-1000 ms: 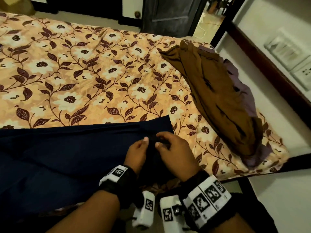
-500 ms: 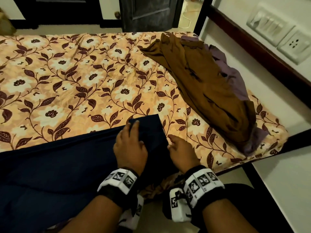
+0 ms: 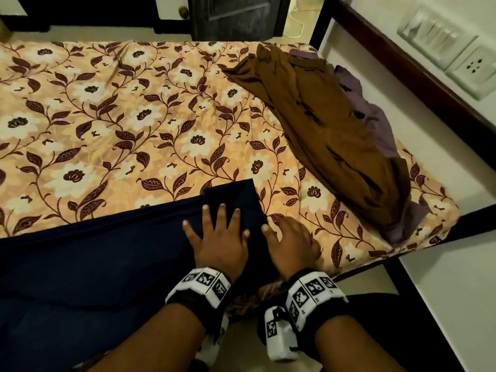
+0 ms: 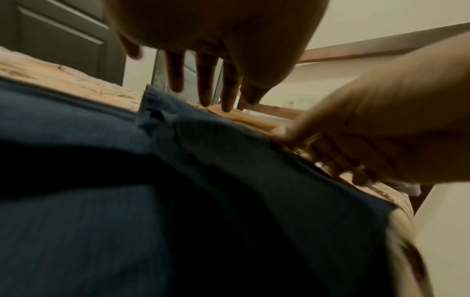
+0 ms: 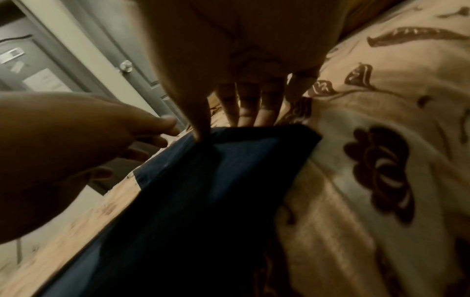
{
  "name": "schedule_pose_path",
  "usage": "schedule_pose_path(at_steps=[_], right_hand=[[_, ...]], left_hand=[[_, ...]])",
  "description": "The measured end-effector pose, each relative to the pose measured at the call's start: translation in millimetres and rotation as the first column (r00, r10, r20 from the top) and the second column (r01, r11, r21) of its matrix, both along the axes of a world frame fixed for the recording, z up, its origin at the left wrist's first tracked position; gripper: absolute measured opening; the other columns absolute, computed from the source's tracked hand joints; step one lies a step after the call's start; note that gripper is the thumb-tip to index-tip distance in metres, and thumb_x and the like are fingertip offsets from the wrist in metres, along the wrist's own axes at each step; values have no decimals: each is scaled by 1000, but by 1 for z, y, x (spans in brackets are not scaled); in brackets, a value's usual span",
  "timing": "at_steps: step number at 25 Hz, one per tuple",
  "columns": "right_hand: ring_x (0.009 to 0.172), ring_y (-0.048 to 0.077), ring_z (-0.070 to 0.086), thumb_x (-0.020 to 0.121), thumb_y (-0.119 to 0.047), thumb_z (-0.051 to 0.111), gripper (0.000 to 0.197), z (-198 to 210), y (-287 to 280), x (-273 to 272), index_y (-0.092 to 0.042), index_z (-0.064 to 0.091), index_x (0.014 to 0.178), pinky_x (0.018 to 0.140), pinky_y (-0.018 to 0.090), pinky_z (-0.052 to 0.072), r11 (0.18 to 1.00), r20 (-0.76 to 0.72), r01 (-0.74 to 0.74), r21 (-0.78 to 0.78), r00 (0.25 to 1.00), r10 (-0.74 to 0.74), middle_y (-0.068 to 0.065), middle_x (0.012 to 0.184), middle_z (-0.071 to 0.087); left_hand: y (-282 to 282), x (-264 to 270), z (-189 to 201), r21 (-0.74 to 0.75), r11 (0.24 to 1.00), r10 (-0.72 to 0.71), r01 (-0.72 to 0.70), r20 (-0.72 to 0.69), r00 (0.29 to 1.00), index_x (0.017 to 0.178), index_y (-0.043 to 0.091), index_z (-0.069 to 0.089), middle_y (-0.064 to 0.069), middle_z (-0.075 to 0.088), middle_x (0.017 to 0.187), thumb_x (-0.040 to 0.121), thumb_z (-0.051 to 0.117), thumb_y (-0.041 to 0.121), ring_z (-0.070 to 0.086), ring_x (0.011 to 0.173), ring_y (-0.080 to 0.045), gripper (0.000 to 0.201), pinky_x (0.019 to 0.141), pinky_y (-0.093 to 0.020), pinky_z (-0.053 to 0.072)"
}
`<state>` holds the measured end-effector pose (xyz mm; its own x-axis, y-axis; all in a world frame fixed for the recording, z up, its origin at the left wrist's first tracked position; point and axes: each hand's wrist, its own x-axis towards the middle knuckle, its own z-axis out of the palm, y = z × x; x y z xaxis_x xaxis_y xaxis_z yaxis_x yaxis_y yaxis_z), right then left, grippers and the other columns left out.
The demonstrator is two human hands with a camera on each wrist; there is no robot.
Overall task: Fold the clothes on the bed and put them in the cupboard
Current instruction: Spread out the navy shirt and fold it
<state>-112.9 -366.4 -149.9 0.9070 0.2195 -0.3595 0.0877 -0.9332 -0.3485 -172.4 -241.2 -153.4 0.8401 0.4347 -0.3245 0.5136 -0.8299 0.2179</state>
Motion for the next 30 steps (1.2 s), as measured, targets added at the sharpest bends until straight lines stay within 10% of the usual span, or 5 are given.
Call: schedule_pose_path(at_steps=[6, 12, 21, 26, 30], right_hand=[[91, 27, 64, 85, -31, 68, 22, -4, -5, 7, -12, 65, 96, 83, 37, 51, 939, -275, 178, 296, 957, -95, 6, 89, 66], [32, 9, 42, 87, -21, 68, 25, -5, -32, -3, -9, 55, 70, 35, 17, 33, 897, -638, 325, 298, 767, -66, 2, 46, 52], [55, 17, 51, 78, -34, 75, 36, 4, -32, 15, -15, 51, 57, 58, 27, 39, 952, -387, 113, 285, 922, 7, 1, 55, 52], [63, 10, 48, 78, 1, 61, 24, 33, -9, -11, -16, 45, 69, 61, 28, 40, 813, -276, -60, 579, 924, 265, -2, 68, 51], [92, 4, 56, 79, -7, 71, 24, 56, 16, -42, -18, 50, 74, 78, 25, 44, 633, -213, -221, 742, 818, 534, -10, 93, 60]], left_hand=[[21, 63, 5, -221, 952, -181, 212, 153, 971, 120, 23, 58, -5, 60, 114, 92, 58, 44, 56, 108, -27, 36, 90, -39, 47], [32, 73, -28, -482, 876, 89, -20, 122, 989, 78, 26, 58, 10, 59, 78, 79, 77, 39, 62, 85, -19, 23, 85, -38, 53], [-8, 65, -3, 103, 981, -180, 165, 157, 971, 114, 17, 53, -8, 57, 117, 92, 58, 36, 54, 107, -33, 29, 83, -40, 42], [1, 60, 28, -308, 943, 163, -124, 102, 981, 112, 15, 53, -4, 57, 98, 82, 65, 57, 59, 93, -29, 53, 73, -33, 44], [62, 13, 66, -496, 843, 353, -209, 215, 911, 111, 15, 56, -5, 62, 99, 81, 70, 21, 61, 92, -27, 33, 75, -32, 48]])
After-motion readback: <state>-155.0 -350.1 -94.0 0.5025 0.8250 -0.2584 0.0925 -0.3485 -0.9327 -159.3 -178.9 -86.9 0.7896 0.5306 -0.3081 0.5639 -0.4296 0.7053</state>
